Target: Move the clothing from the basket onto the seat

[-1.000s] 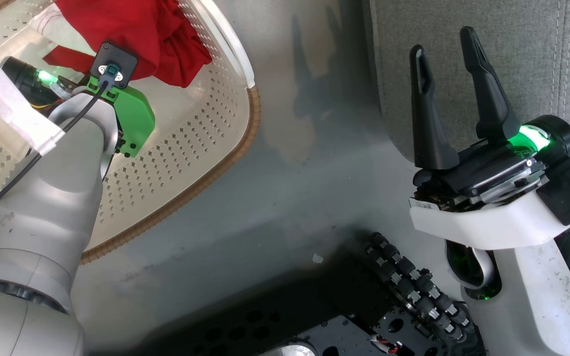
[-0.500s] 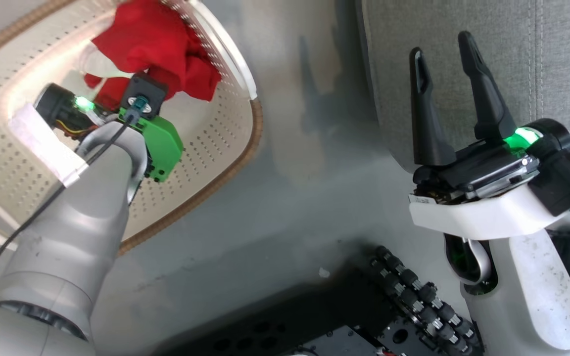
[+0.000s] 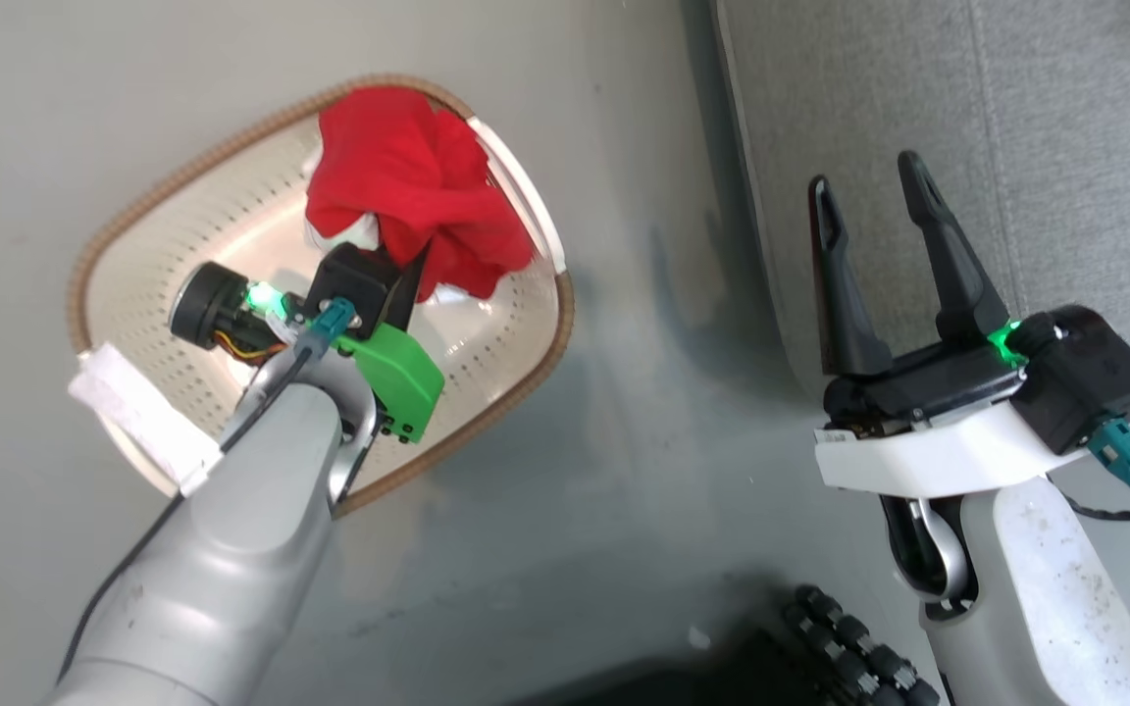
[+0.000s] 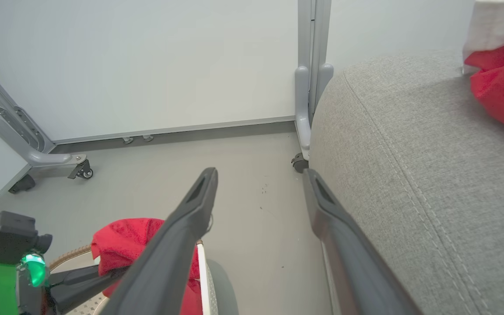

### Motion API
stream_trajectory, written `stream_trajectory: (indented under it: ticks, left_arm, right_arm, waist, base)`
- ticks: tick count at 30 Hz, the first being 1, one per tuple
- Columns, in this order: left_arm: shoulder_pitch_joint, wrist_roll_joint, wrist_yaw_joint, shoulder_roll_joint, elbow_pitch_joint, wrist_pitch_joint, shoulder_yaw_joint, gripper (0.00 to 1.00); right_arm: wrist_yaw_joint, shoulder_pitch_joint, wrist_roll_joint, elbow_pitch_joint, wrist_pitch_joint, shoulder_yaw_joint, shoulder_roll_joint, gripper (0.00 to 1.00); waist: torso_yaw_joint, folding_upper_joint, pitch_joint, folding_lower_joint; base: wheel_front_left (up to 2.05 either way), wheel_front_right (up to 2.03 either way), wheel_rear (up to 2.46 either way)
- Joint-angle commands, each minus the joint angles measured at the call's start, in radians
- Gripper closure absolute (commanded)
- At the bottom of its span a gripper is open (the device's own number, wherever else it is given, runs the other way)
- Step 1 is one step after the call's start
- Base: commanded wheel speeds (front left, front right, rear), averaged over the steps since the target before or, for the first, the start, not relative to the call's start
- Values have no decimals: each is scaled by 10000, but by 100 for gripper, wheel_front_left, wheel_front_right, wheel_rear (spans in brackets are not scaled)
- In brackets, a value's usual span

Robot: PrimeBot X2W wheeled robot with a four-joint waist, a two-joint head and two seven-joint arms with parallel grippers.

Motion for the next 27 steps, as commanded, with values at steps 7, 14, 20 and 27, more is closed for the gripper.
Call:
stream_trajectory:
  ticks: [7, 14, 20, 27]
  left_arm:
    - [1363, -145, 297, 231, -1951, -36, 635, 100]
    - [2419, -199, 571, 461, -4220, -35, 1458, 100]
    - [3034, -215, 721, 455, -5996, -37, 2070, 100]
    - [3598, -46, 723, 375, -7665, -35, 2551, 100]
  right_arm:
    - [-3, 730, -250, 360, -20, -259, -34, 0]
    - [-3, 1199, -351, 334, 238, -428, -33, 0]
    - [-3, 1540, -437, 173, 551, -531, -31, 0]
    - [-3, 1935, -522, 33, 959, -573, -31, 0]
  waist:
    - [1071, 0, -2470, 1]
    - [1390, 0, -3495, 1]
    - [1656, 0, -4157, 1]
    - [1888, 0, -4976, 1]
  base:
    - [0, 0, 0]
    - [0, 0, 0]
    - [0, 0, 0]
    - [0, 0, 0]
